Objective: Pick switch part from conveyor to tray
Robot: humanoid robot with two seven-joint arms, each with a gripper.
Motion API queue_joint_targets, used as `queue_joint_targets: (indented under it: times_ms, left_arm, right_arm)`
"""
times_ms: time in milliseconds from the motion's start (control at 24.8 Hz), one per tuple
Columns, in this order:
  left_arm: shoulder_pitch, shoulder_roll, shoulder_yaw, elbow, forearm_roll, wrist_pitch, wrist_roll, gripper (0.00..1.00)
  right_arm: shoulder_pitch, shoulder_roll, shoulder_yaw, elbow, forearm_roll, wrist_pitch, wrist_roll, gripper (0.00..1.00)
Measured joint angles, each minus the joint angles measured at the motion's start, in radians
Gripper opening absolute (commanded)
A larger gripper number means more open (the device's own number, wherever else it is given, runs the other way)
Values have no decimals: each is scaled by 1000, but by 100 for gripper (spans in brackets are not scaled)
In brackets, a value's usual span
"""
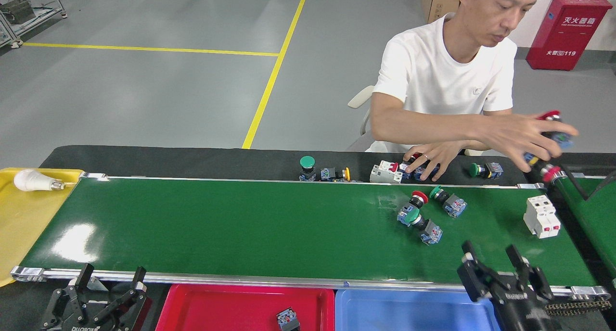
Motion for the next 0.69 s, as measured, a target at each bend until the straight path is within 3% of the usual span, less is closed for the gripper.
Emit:
queue_joint_targets:
  times_ms: [121,242,363,565,685]
  left_arm:
    - [1,-1,4,-3,96,-24,-136,100]
    - [-10,-1,9,-4,141,-27,-203,100]
    - [-22,-1,10,-5,145,-28,-228,100]
    - [-22,0,11,-6,147,-32,-236,100]
    - [-19,-1,11,-7,149,-36,-237,100]
  right_arm:
    - [16,0,0,-5,0,-43,-25,99]
    - [-8,0,1,-4,14,-60,-20,99]
    - [-128,0,30,33,59,-62,60,99]
    - [-342,0,237,262,119,-64,155,99]
    - [-402,0,323,340,126,-65,160,99]
